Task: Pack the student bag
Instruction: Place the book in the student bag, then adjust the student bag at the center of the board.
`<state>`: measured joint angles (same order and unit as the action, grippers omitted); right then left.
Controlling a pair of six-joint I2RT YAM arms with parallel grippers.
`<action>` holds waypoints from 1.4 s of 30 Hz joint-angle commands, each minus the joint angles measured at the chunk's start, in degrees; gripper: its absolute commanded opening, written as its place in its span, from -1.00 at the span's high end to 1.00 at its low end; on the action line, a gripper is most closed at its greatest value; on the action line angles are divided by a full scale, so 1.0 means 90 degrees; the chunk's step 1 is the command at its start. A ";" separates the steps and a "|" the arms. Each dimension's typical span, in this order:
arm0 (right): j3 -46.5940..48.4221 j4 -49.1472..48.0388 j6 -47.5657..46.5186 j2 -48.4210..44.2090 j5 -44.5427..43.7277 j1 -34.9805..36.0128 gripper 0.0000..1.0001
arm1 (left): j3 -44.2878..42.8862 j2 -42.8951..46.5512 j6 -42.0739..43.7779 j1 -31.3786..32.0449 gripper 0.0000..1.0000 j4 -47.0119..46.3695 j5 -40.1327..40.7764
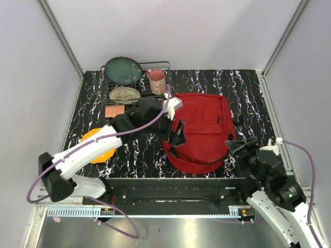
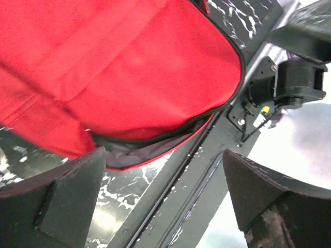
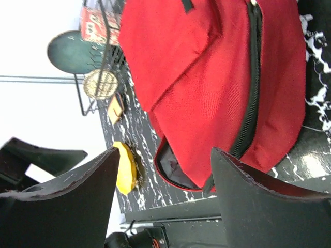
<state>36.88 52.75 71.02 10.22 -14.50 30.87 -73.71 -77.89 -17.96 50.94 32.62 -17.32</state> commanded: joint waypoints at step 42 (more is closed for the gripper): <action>-0.0864 -0.0467 0.0281 0.2215 0.0655 0.0027 -0.63 | -0.0587 -0.3640 -0.1247 -0.2075 0.37 -0.2922 -0.1434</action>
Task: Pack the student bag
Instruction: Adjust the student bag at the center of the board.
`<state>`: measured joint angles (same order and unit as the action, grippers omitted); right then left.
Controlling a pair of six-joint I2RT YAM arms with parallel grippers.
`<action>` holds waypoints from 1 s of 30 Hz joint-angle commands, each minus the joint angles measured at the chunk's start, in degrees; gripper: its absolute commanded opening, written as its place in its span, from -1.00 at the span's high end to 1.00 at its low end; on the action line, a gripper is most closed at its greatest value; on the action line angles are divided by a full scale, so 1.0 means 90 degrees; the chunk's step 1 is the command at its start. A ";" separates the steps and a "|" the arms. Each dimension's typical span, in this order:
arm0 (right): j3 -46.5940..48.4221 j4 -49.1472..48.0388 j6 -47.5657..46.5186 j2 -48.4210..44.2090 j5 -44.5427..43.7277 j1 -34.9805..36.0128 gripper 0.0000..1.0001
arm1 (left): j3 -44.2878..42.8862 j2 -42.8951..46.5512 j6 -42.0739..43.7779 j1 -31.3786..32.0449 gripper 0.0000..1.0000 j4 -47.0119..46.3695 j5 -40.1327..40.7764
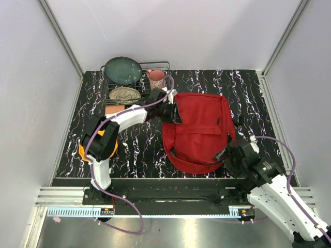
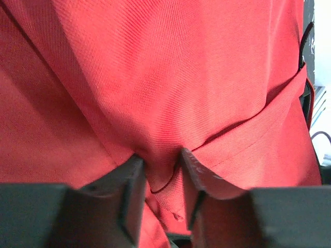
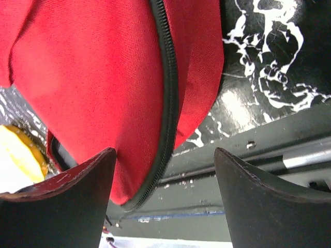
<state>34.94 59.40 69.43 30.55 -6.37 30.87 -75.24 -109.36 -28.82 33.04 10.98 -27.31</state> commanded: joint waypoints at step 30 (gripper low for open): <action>0.2299 -0.2918 -0.3661 0.3879 -0.1802 -0.0530 1.00 | 0.3789 0.4728 -0.3263 0.0987 1.00 -0.1553 0.1275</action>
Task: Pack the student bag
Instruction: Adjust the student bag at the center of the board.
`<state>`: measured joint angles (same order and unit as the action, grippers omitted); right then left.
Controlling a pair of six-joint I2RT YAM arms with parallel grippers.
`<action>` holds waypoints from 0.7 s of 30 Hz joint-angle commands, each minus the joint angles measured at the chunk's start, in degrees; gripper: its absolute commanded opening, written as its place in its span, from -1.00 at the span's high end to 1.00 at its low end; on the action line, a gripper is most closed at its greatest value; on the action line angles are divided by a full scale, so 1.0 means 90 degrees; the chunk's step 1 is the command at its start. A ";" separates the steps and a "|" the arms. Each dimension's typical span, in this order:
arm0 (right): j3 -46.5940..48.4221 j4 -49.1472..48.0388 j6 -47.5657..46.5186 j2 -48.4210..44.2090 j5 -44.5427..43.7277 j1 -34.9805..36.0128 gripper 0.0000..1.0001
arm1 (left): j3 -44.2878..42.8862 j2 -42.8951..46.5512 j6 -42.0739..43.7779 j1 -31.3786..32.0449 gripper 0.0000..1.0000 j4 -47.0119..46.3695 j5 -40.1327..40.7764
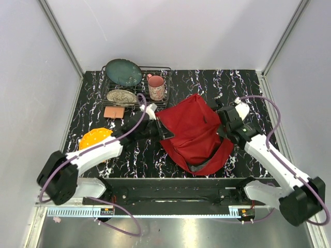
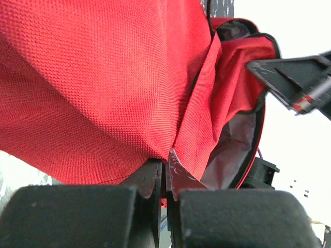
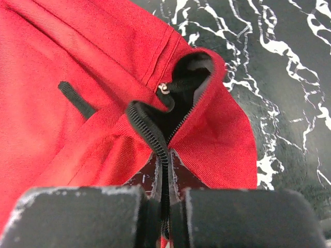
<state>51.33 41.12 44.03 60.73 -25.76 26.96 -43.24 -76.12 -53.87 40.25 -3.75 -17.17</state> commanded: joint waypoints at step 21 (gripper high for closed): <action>-0.0020 0.0655 0.0147 -0.1532 -0.0858 -0.0203 1.00 | -0.1805 -0.0985 0.0408 0.1278 1.00 -0.0034 -0.1627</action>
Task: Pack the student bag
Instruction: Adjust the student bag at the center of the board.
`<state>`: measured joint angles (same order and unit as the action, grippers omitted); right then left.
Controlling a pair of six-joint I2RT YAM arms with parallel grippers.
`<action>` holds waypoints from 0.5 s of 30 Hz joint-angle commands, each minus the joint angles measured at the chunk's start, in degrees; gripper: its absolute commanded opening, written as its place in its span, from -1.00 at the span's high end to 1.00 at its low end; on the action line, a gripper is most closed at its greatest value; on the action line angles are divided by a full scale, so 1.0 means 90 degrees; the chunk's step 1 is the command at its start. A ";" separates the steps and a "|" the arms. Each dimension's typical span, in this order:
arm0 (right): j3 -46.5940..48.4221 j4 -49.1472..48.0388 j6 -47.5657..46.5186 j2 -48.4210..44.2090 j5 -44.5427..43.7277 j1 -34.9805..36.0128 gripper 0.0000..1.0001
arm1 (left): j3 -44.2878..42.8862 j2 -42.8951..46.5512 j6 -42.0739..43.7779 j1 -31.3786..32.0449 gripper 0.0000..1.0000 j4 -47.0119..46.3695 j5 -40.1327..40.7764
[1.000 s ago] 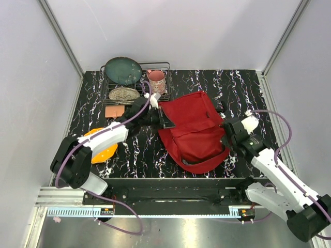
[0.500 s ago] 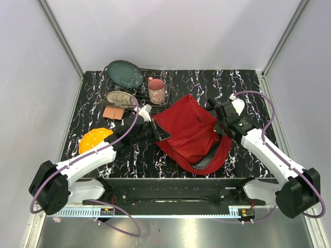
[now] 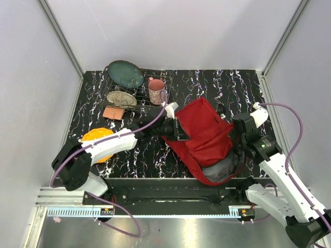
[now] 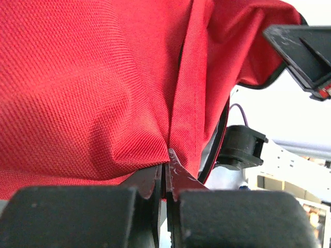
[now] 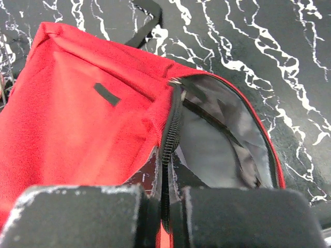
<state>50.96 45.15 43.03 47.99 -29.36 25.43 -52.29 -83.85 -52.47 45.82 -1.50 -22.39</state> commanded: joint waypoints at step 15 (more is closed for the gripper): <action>-0.0320 -0.0953 0.0063 0.0438 0.1231 -0.0033 1.00 | 0.0088 0.1484 0.0146 0.1178 1.00 0.0684 0.1190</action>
<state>48.31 44.03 44.31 49.95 -23.75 25.34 -51.77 -77.60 -51.27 55.00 4.10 -11.99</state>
